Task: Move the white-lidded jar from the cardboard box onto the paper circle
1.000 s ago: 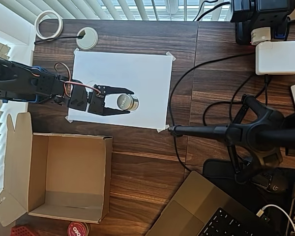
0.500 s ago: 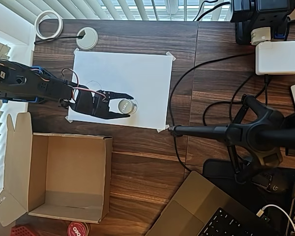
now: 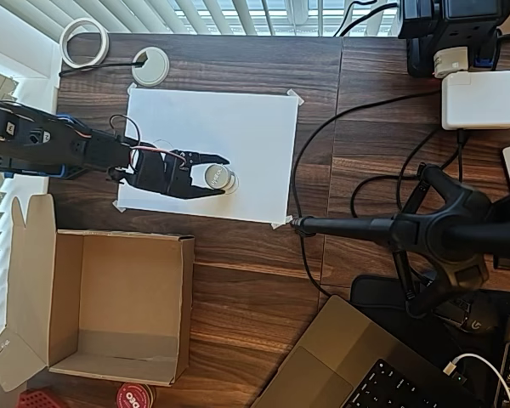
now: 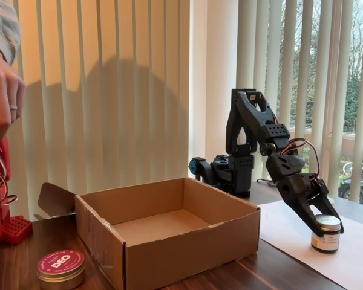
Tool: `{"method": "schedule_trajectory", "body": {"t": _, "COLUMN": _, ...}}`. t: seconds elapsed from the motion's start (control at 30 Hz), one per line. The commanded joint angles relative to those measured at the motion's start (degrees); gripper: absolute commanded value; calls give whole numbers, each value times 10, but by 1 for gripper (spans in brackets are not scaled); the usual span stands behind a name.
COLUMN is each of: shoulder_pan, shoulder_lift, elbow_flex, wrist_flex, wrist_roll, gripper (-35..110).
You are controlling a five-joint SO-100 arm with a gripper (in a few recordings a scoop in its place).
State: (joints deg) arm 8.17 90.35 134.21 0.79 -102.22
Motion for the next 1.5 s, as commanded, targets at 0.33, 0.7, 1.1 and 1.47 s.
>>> {"method": "schedule_trajectory", "body": {"t": 0.33, "shoulder_pan": 11, "shoulder_lift": 10, "elbow_flex": -40, "wrist_flex": -31, "wrist_roll": 4, "gripper": 0}}
{"method": "schedule_trajectory", "body": {"t": 0.7, "shoulder_pan": 21, "shoulder_lift": 4, "elbow_flex": -49, "wrist_flex": -36, "wrist_roll": 4, "gripper": 0}}
{"method": "schedule_trajectory", "body": {"t": 1.1, "shoulder_pan": 23, "shoulder_lift": 4, "elbow_flex": -47, "wrist_flex": -47, "wrist_roll": 3, "gripper": 32}}
{"method": "schedule_trajectory", "body": {"t": 1.47, "shoulder_pan": 18, "shoulder_lift": 71, "elbow_flex": -39, "wrist_flex": -76, "wrist_roll": 25, "gripper": 41}}
